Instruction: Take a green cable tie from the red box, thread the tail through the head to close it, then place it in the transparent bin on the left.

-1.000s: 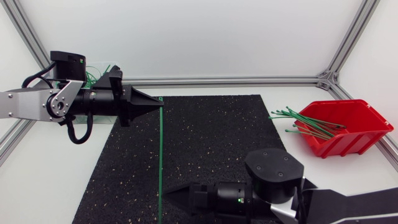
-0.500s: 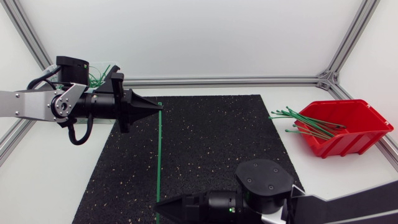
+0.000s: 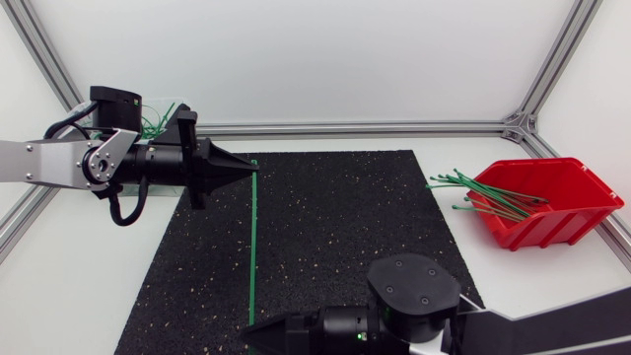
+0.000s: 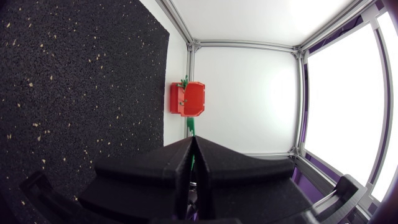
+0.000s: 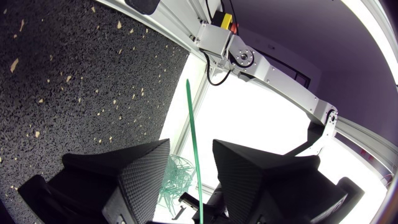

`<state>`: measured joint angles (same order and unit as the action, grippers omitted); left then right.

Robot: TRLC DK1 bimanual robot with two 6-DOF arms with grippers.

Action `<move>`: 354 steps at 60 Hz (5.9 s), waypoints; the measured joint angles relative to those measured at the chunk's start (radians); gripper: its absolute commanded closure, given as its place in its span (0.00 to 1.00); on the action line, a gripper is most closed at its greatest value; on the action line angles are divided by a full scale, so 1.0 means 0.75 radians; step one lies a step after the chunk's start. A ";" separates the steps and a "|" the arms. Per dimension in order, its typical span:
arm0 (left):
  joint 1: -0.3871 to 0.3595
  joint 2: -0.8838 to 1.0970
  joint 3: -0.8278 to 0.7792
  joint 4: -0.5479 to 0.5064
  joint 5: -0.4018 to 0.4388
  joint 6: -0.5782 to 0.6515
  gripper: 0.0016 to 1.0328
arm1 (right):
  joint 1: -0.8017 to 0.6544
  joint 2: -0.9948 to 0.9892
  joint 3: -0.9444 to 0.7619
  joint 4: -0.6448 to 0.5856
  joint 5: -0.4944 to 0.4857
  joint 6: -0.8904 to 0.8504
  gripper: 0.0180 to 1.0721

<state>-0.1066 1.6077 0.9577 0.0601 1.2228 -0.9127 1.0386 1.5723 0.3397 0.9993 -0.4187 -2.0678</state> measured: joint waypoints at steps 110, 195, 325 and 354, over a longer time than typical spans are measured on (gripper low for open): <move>0.019 0.015 0.033 0.001 0.020 -0.006 0.97 | 0.001 -0.035 -0.011 -0.007 0.055 0.010 0.95; -0.050 -0.096 -0.137 0.237 -0.036 0.024 0.97 | 0.080 -0.093 0.003 -0.141 0.464 1.335 0.95; -0.243 -0.620 -0.454 0.426 -0.202 0.030 0.97 | -0.069 -0.729 0.528 -1.374 0.001 3.109 0.95; -0.280 -0.793 -0.507 0.427 -0.257 0.031 0.97 | -0.256 -0.701 0.797 -1.702 -0.291 3.947 0.95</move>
<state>-0.3168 1.0130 0.5777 0.3801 1.0302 -0.8898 0.8463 1.0466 0.9371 -0.2775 -0.6373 0.8925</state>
